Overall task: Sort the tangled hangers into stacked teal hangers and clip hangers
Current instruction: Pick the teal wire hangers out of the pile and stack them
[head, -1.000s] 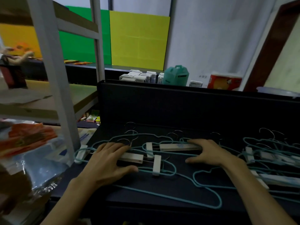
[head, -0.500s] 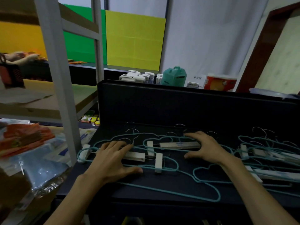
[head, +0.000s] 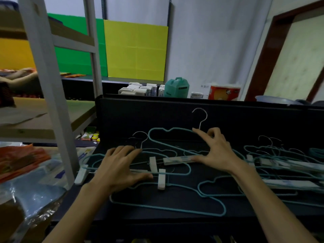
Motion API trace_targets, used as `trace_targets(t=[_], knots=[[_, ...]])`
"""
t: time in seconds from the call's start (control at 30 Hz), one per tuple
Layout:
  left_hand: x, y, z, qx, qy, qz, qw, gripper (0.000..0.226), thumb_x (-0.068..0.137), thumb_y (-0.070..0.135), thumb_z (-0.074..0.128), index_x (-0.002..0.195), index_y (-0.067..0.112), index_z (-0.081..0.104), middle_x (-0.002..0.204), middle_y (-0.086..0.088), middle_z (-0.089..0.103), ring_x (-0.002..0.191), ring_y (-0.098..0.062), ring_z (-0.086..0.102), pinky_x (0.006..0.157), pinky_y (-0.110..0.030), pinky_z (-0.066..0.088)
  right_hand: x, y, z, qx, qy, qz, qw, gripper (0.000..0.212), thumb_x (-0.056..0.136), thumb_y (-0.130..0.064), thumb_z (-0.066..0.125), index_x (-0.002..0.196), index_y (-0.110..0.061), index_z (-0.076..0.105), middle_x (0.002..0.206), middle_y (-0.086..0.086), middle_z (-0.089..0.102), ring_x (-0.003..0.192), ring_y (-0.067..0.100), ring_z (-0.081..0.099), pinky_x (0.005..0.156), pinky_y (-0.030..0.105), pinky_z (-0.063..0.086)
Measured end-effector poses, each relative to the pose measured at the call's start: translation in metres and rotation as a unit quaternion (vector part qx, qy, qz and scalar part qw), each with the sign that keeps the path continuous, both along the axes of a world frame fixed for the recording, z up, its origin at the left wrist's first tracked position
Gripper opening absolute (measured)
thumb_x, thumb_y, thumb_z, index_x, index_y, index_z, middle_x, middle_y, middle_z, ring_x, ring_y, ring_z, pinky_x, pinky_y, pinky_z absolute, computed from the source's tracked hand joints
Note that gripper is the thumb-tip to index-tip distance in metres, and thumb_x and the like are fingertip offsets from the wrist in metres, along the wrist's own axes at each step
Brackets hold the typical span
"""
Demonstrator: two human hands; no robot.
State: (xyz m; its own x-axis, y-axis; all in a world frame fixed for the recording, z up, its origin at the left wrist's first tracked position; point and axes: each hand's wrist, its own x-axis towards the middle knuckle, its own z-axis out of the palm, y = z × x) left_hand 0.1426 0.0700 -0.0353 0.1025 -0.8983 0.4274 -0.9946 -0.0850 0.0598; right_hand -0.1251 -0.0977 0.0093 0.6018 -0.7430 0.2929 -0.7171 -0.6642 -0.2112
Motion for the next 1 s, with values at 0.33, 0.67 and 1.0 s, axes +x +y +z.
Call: trace_targets(t=[0.33,0.67,1.0], knots=[[-0.085,-0.073,0.002,-0.027,-0.004,-0.136,0.99,0.098,0.068,0.089,0.028,0.136,0.021,0.046,0.133,-0.002,0.052,0.123,-0.024,0.048,0.105,-0.043,0.033,-0.112,0.047,0.01,-0.055,-0.02,-0.159,0.986,0.084,0.073,-0.062,0.066,0.14,-0.046,0.018,0.124,-0.007,0.02,0.116,0.022,0.034,0.09,0.039,0.03],[-0.207,-0.103,0.009,-0.057,0.001,-0.188,0.98,0.094,0.069,0.085,0.033,0.132,0.017,0.05,0.125,-0.004,0.056,0.116,-0.028,0.051,0.103,-0.051,0.036,-0.232,0.079,0.003,-0.071,-0.063,-0.255,0.962,0.084,0.076,-0.062,0.062,0.144,-0.033,0.02,0.135,-0.01,0.023,0.126,0.019,0.032,0.105,0.041,0.028],[-0.371,-0.114,0.016,-0.064,0.006,-0.228,0.972,0.098,0.065,0.087,0.034,0.133,0.019,0.05,0.13,0.0,0.054,0.119,-0.026,0.051,0.1,-0.045,0.039,-0.391,0.09,0.005,-0.068,-0.078,-0.27,0.957,0.084,0.075,-0.063,0.062,0.144,-0.031,0.027,0.123,-0.012,0.031,0.113,0.013,0.041,0.093,0.034,0.037]])
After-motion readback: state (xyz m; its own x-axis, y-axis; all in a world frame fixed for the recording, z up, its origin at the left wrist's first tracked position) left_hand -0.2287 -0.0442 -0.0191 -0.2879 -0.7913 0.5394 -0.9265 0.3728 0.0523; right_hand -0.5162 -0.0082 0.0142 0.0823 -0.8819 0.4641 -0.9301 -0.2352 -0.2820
